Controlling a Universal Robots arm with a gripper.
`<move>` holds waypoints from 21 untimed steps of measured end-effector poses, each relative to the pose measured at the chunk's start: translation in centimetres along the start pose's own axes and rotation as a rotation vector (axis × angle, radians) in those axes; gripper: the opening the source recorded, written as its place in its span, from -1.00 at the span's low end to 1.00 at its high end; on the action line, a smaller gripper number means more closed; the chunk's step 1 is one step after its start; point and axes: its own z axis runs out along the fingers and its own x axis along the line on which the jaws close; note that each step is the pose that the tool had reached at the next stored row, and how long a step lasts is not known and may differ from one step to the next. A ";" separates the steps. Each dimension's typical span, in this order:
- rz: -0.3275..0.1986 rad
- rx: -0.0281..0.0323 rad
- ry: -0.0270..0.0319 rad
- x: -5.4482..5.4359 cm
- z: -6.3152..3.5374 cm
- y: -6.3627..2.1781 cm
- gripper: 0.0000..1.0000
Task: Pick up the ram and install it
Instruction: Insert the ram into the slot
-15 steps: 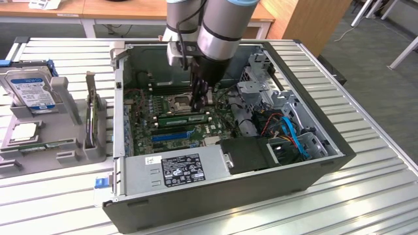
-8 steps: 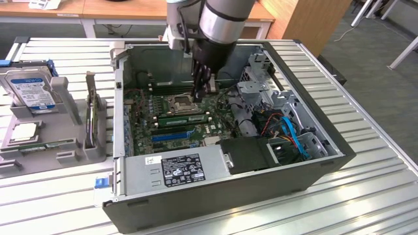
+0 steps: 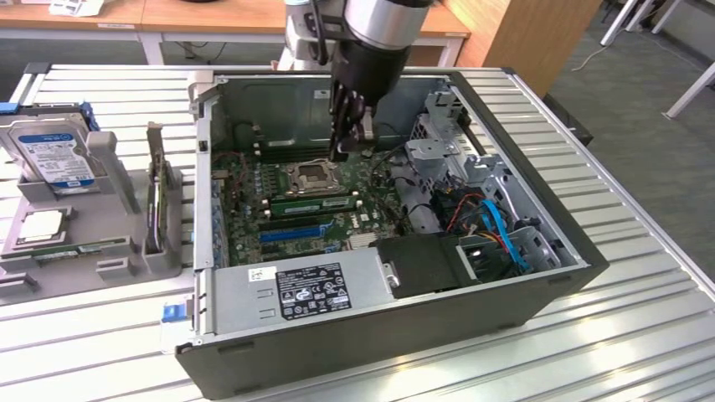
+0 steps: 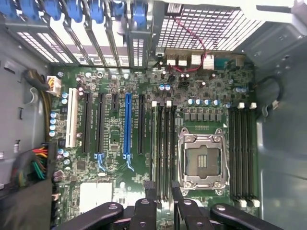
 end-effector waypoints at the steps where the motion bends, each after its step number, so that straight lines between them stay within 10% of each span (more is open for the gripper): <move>1: 0.000 0.0000 0.0000 0.0 -0.18 0.02 -0.50; 8: 0.000 0.0001 -0.0001 -0.1 -1.10 0.13 -0.50; 10: -0.016 0.0267 0.0017 -0.1 -1.07 0.46 -0.50; 16: -0.029 0.0560 0.0027 -0.1 -1.03 0.70 -0.50; 21: -0.029 0.0579 0.0028 -0.1 -1.04 0.72 -0.50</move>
